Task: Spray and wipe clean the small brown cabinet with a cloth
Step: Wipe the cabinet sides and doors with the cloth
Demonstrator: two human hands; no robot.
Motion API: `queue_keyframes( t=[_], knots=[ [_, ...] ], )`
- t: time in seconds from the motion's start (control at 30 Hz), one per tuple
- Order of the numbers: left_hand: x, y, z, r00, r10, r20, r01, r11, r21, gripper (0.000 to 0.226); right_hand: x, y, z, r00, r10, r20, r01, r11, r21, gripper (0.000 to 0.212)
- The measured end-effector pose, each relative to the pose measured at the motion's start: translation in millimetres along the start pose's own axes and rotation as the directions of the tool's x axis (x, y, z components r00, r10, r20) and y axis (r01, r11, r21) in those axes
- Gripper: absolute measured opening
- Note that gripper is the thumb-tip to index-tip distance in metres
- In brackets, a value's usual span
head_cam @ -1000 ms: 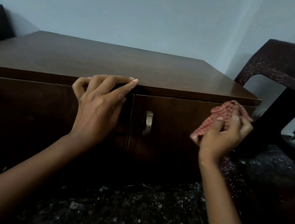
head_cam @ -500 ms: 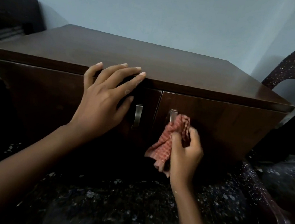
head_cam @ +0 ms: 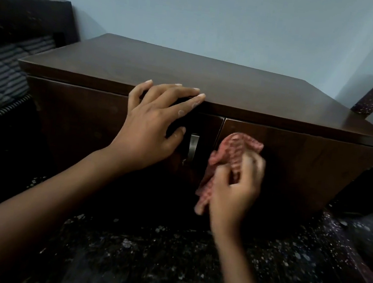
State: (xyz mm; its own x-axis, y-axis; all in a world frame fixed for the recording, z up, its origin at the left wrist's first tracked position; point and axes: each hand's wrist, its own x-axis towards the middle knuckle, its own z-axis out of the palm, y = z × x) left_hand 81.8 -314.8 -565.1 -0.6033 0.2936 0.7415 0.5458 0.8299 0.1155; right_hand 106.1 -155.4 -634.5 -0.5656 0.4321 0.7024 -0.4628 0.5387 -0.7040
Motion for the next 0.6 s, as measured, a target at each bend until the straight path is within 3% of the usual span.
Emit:
queue_keyframes(
  t=[0.1,0.23,0.4,0.5,0.6],
  knots=[
    [0.6,-1.5,-2.8,1.000,0.008,0.021,-0.007,1.000,-0.010,0.060,-31.1,9.1,17.4,0.982,-0.170,0.084,0.187,0.949,-0.253,0.040],
    [0.7,-3.0,-4.8,0.999,0.011,0.036,-0.010,1.000,-0.027,0.060,-51.0,8.5,28.0,0.972,-0.110,0.207,0.182,0.912,-0.367,0.056],
    [0.6,-1.8,-3.0,1.000,0.001,0.020,-0.001,1.000,-0.028,0.060,-60.9,-7.4,35.2,0.941,0.198,0.272,-0.111,0.946,-0.304,0.107],
    [0.7,-1.9,-2.8,1.000,-0.003,0.019,0.003,1.000,-0.030,0.059,-61.2,-23.4,38.7,0.841,0.429,0.330,-0.382,0.902,-0.200,0.112],
    [0.4,-2.0,-3.3,1.000,-0.008,0.012,0.009,0.999,-0.041,0.059,-54.7,-33.5,41.4,0.814,0.463,0.350,-0.473,0.879,-0.063,0.112]
  ],
)
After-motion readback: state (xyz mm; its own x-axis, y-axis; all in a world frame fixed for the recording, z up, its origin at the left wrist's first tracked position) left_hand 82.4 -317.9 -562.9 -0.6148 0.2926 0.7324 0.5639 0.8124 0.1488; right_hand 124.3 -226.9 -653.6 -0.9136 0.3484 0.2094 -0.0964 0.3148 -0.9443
